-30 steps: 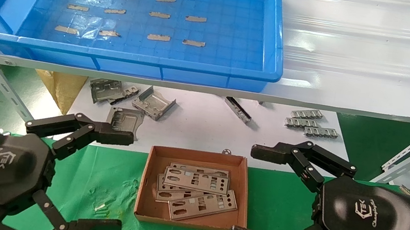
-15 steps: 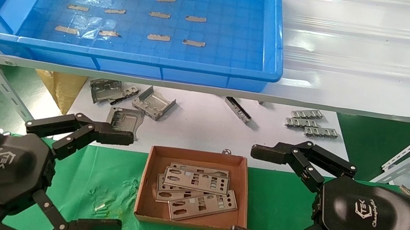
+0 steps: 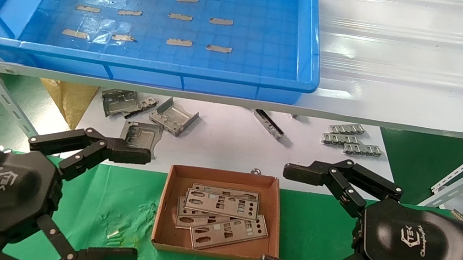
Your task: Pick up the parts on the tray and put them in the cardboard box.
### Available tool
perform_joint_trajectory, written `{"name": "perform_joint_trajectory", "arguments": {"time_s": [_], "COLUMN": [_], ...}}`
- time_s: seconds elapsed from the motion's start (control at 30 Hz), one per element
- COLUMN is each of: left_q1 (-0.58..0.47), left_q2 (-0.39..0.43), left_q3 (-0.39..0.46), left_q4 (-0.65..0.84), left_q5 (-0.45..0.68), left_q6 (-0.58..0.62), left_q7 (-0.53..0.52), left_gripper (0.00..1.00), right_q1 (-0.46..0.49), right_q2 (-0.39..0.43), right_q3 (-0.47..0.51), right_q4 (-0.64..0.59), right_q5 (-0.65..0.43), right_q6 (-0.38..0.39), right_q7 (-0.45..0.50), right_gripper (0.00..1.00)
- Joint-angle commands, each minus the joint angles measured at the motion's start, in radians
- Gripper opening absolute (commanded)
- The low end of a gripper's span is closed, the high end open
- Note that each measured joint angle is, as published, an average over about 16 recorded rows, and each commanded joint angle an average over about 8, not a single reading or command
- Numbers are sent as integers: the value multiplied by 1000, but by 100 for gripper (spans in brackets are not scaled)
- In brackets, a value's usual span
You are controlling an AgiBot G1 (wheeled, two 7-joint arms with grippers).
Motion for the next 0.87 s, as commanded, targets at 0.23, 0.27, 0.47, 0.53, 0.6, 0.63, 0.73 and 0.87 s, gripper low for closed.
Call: {"name": "perform_joint_trajectory", "arguments": {"time_s": [0.23,0.27,0.47,0.53,0.6,0.63,0.73,0.87], "left_q1": [0,0,0,0,0,0,0,0], "left_q2": [0,0,0,0,0,0,0,0], "left_q3": [0,0,0,0,0,0,0,0], "left_q4": [0,0,0,0,0,0,0,0], "left_q5": [0,0,0,0,0,0,0,0], "left_q6": [0,0,0,0,0,0,0,0], "left_q7": [0,0,0,0,0,0,0,0], "left_gripper": [100,100,100,100,100,100,100,100], "right_q1": [0,0,0,0,0,0,0,0], "right_q2": [0,0,0,0,0,0,0,0], "right_q3": [0,0,0,0,0,0,0,0], "right_q4": [0,0,0,0,0,0,0,0], "right_q5": [0,0,0,0,0,0,0,0], "right_q6": [0,0,0,0,0,0,0,0], "right_q7": [0,0,0,0,0,0,0,0], "right_gripper": [100,100,100,100,100,100,100,100]}}
